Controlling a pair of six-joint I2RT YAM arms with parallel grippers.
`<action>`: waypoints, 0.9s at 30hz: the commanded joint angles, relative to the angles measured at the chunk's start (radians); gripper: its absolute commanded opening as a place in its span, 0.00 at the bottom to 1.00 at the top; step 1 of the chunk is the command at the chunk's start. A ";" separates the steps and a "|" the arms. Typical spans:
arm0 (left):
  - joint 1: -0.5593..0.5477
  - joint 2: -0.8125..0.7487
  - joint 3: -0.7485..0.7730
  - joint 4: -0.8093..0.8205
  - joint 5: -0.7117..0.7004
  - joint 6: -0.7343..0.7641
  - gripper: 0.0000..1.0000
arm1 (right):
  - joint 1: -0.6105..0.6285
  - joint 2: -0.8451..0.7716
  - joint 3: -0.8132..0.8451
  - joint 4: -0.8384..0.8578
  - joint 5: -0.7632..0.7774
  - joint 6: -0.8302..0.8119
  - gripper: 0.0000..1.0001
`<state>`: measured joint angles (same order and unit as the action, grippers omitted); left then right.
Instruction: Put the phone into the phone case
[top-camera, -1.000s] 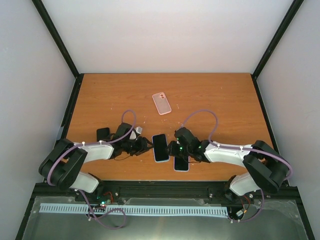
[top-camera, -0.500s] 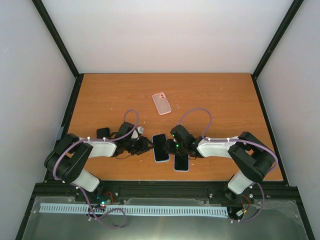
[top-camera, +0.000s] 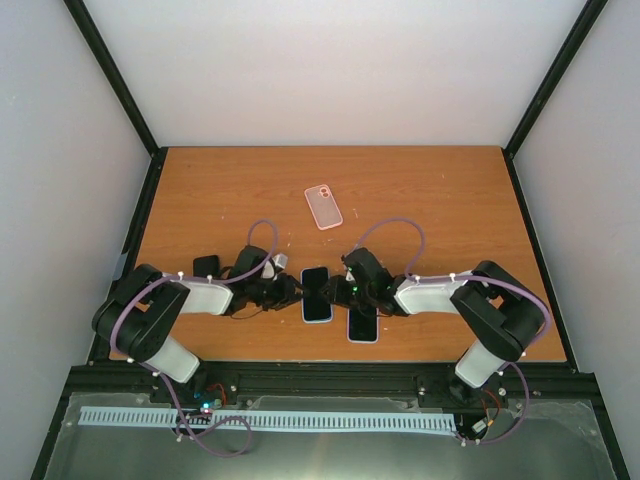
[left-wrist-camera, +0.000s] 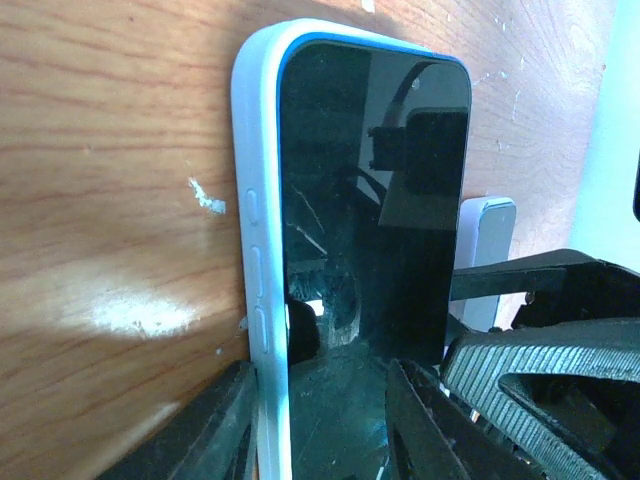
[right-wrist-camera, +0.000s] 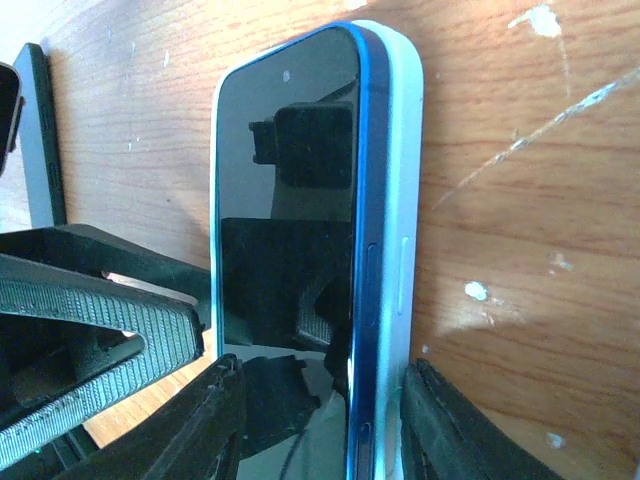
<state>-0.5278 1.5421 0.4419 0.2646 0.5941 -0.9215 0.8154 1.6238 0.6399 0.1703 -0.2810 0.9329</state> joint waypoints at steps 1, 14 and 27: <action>0.001 0.014 -0.021 0.075 0.060 -0.009 0.37 | -0.005 -0.006 -0.003 0.135 -0.066 0.047 0.43; 0.000 -0.030 -0.023 -0.020 0.027 0.052 0.46 | -0.014 -0.027 -0.068 0.351 -0.174 0.182 0.43; 0.000 -0.052 -0.062 0.005 0.043 0.053 0.49 | -0.013 -0.029 -0.066 0.438 -0.207 0.242 0.44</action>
<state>-0.5140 1.4872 0.3950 0.2825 0.5907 -0.8875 0.7856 1.6051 0.5541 0.4706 -0.4076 1.1355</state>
